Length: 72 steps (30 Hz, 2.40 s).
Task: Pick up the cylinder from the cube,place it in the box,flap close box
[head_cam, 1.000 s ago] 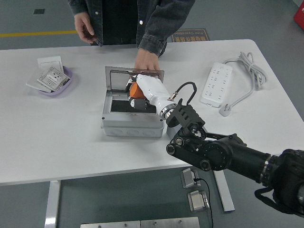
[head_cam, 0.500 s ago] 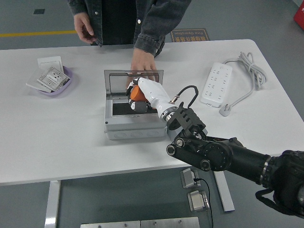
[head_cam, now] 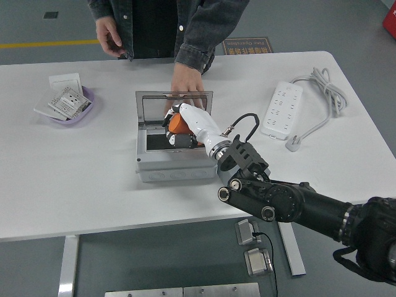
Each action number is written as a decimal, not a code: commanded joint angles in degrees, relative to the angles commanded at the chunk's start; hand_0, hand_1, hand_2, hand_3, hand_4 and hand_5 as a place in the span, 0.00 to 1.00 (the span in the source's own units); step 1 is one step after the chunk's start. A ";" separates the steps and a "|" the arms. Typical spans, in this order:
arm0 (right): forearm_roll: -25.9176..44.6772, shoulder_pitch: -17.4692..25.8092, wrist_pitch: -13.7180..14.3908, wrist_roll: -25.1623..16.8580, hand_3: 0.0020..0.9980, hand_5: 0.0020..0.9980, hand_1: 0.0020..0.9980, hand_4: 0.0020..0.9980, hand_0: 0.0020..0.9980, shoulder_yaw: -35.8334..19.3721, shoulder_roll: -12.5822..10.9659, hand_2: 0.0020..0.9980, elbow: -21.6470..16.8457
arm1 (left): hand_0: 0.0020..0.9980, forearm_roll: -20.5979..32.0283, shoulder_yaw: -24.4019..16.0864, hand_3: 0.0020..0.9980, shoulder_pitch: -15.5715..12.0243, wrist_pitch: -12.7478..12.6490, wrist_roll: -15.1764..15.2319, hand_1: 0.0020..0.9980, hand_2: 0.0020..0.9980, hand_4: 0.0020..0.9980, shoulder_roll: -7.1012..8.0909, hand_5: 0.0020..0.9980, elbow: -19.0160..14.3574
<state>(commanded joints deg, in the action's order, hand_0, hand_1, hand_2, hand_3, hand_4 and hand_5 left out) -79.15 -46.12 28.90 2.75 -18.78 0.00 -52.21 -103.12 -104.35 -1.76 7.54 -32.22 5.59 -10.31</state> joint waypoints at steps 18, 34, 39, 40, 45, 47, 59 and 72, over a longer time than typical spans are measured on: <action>-0.61 0.07 -2.08 0.01 0.69 0.28 0.48 0.67 0.54 -0.22 0.00 0.60 0.51 | 0.95 -0.57 0.04 1.00 0.41 0.24 0.01 0.97 0.97 1.00 -0.30 0.89 0.00; -0.45 0.64 -2.57 -0.60 0.69 0.32 0.45 0.71 0.58 -0.97 0.00 0.59 -0.40 | 0.95 -1.19 0.21 1.00 0.59 0.52 0.14 0.97 0.96 1.00 -0.55 0.89 0.00; -0.67 1.08 -2.72 -0.93 0.69 0.34 0.43 0.71 0.59 -2.19 0.00 0.58 -2.97 | 0.95 -1.43 0.03 1.00 0.39 0.54 0.17 0.97 0.96 1.00 -0.53 0.89 0.00; -0.61 1.09 -2.71 -1.07 0.69 0.34 0.43 0.71 0.59 -2.38 0.00 0.58 -3.22 | 0.95 -1.47 0.00 1.00 0.36 0.55 0.17 0.97 0.96 1.00 -0.52 0.89 0.00; -0.37 1.12 -2.79 -1.61 0.69 0.35 0.43 0.72 0.59 -3.01 0.00 0.58 -3.74 | 0.95 -1.70 -0.08 0.99 0.39 0.65 0.18 0.97 0.96 1.00 -0.46 0.89 0.00; -0.50 1.19 -2.91 -1.69 0.69 0.35 0.44 0.72 0.60 -3.27 0.00 0.59 -3.88 | 0.95 -1.79 -0.06 0.99 0.43 0.71 0.20 0.97 0.96 1.00 -0.50 0.89 0.00; -3.62 5.42 -4.22 0.99 0.69 0.36 0.45 0.73 0.62 -7.92 0.00 0.59 -12.16 | 0.95 -1.92 -0.37 0.99 -0.18 0.72 0.17 0.97 0.95 1.00 -1.00 0.88 0.00; -6.41 4.65 -8.89 3.29 0.69 0.39 0.45 0.74 0.49 -17.98 -2.88 0.60 -19.32 | 0.94 -2.32 -0.89 0.98 0.00 0.84 0.24 0.96 0.95 0.99 -0.91 0.87 0.00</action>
<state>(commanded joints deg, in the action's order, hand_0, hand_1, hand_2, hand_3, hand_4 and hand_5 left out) -85.56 -41.46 20.01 6.04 -36.76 -2.88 -71.53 -105.45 -105.24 -1.75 8.37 -31.98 4.67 -10.31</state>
